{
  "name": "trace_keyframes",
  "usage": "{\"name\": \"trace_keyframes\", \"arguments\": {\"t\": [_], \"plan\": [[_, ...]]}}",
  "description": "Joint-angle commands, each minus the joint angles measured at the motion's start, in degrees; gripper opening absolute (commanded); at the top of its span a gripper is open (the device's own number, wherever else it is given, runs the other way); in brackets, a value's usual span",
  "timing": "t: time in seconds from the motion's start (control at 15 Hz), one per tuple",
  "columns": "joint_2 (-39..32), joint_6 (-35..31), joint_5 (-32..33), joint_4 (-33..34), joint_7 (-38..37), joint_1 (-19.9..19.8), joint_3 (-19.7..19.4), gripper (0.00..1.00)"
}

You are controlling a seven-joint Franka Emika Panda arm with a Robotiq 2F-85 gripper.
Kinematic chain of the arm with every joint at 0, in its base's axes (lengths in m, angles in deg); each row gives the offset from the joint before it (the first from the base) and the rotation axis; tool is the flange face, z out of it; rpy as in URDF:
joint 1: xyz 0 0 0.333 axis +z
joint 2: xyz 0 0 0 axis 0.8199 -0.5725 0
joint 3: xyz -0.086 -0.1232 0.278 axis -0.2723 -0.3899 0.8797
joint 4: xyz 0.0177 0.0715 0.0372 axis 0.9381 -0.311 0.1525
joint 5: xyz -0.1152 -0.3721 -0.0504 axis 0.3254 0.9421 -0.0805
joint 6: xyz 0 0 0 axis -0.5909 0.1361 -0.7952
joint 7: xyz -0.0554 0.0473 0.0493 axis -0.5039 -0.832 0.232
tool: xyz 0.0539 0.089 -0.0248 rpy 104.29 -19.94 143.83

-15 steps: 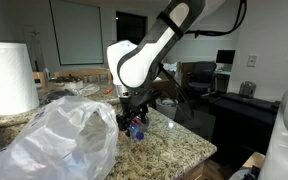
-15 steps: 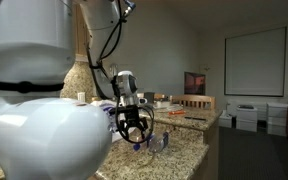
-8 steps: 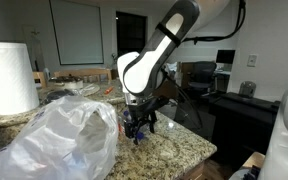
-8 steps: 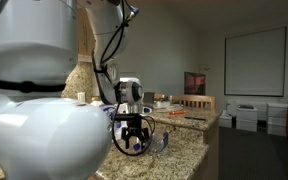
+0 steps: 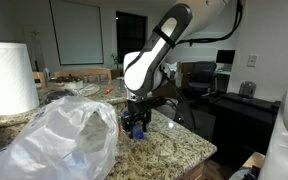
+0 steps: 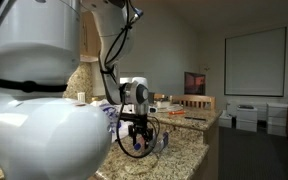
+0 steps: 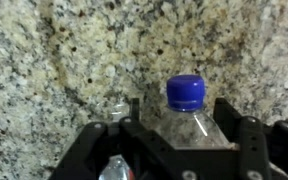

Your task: Put the plastic bottles in the plastic bag

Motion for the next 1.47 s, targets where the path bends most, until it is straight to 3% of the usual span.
{"name": "trace_keyframes", "arguments": {"t": [0.0,0.4,0.67,0.73,0.8,0.87,1.13,1.27,1.33,1.4], "plan": [[-1.03,-2.45,-7.42,-0.12,8.52,-0.54,0.80,0.46],[0.55,-1.41,-11.95,-0.35,12.84,-1.04,0.27,0.11],[5.39,-0.20,-6.65,-0.04,9.05,-0.69,-1.09,0.14],[6.40,0.39,-5.02,0.65,8.40,-0.68,-1.32,0.57],[7.26,0.95,-3.69,1.35,8.25,-0.72,-1.42,0.55],[7.97,1.66,-2.73,2.26,8.33,-0.79,-1.45,0.27],[10.27,4.76,-0.24,5.44,8.75,-1.02,-1.29,0.07],[10.12,7.57,-0.51,7.31,10.11,-0.73,-1.06,0.06],[9.43,9.60,-1.02,8.04,10.68,-0.54,-0.92,0.36],[8.45,11.16,-2.40,8.46,11.86,-0.32,-0.87,0.32]]}}
